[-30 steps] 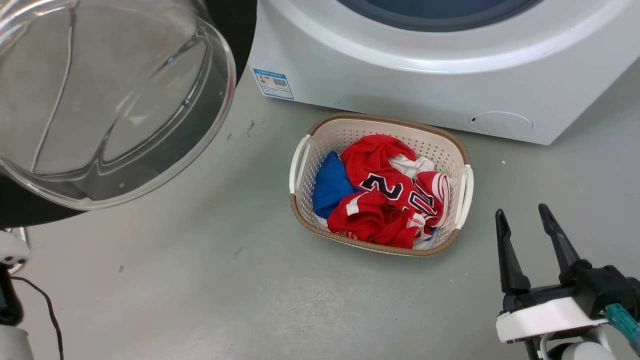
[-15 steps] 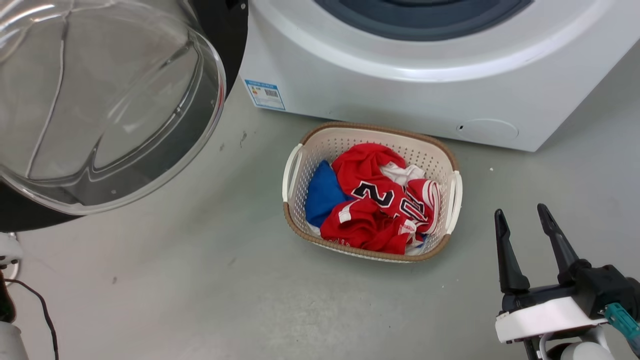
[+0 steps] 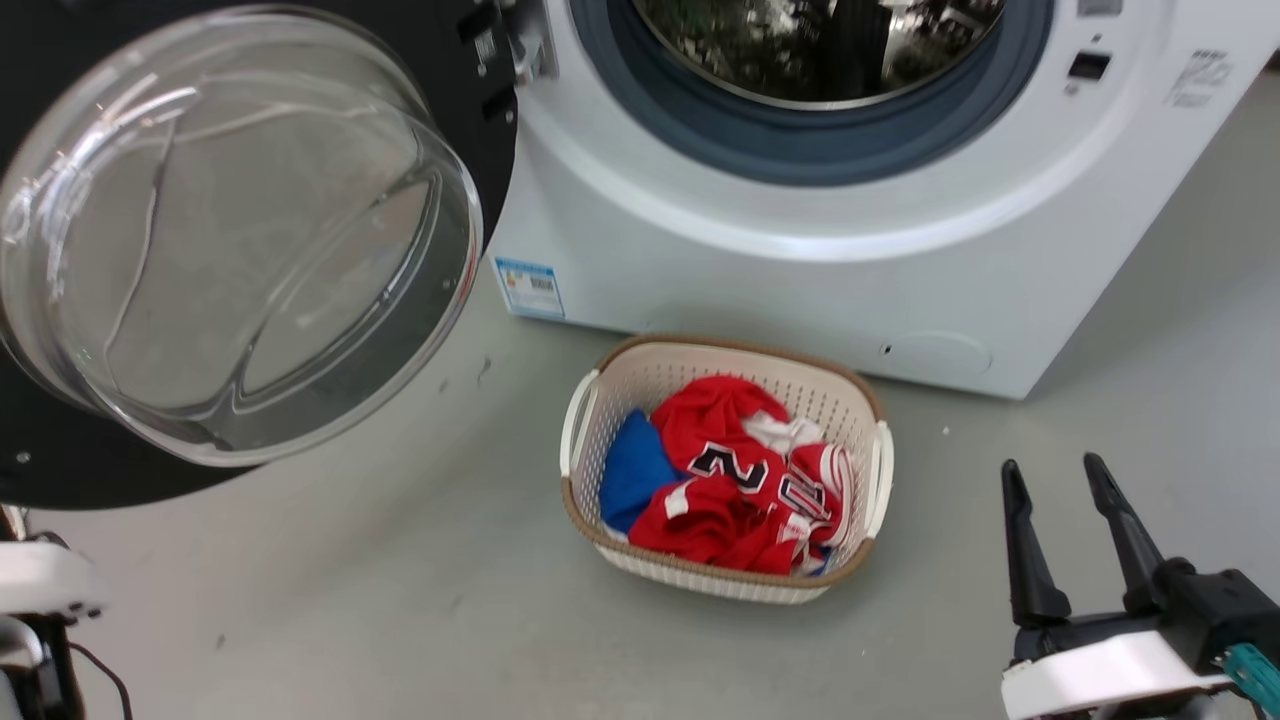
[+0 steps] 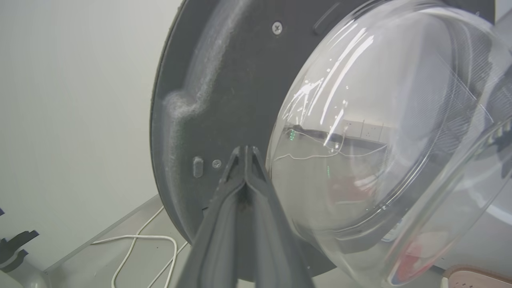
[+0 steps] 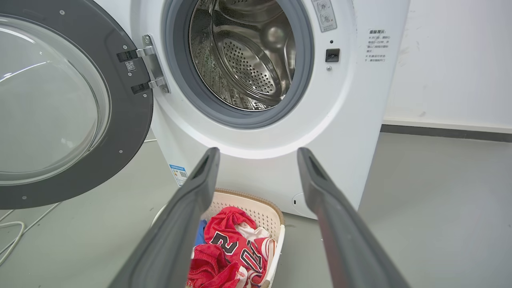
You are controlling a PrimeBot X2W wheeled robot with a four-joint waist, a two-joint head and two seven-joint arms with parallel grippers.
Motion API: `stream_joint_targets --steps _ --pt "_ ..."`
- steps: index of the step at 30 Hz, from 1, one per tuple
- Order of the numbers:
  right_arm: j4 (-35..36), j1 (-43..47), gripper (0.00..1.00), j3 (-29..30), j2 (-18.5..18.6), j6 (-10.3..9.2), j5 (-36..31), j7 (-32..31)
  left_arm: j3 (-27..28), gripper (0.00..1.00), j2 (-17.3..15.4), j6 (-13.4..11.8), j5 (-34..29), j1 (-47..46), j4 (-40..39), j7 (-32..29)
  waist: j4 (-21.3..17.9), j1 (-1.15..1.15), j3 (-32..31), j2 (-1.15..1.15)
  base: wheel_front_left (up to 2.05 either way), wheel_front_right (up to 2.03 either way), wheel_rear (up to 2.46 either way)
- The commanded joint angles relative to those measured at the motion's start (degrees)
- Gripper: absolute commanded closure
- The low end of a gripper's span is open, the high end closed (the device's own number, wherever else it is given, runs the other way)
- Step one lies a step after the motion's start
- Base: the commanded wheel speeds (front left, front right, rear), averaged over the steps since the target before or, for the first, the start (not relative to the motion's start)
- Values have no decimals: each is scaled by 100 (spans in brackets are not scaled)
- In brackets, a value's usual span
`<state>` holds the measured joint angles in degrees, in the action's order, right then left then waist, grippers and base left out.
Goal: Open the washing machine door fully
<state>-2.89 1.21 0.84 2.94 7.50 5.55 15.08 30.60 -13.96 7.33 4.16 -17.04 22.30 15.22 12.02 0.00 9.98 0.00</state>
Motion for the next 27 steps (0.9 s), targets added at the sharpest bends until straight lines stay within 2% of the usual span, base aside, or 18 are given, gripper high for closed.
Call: stream_joint_targets --steps 1,9,17,27 --pt "52 122 0 60 -11 -1 77 12 -85 100 107 0 -78 265 -266 -13 -74 0 -325 0 0 0 0" --pt "204 402 0 137 -12 -1 126 12 -559 100 574 3 -316 1013 -1213 -13 -272 0 -804 0 0 0 0" --pt "364 595 0 187 -12 -2 101 12 -1415 100 988 3 -403 1689 -1974 -13 -481 0 -1091 0 0 0 0" --pt "526 704 0 179 -11 -1 60 12 -2241 100 1103 -273 -273 2224 -2440 -13 -892 0 -1210 0 0 0 0"
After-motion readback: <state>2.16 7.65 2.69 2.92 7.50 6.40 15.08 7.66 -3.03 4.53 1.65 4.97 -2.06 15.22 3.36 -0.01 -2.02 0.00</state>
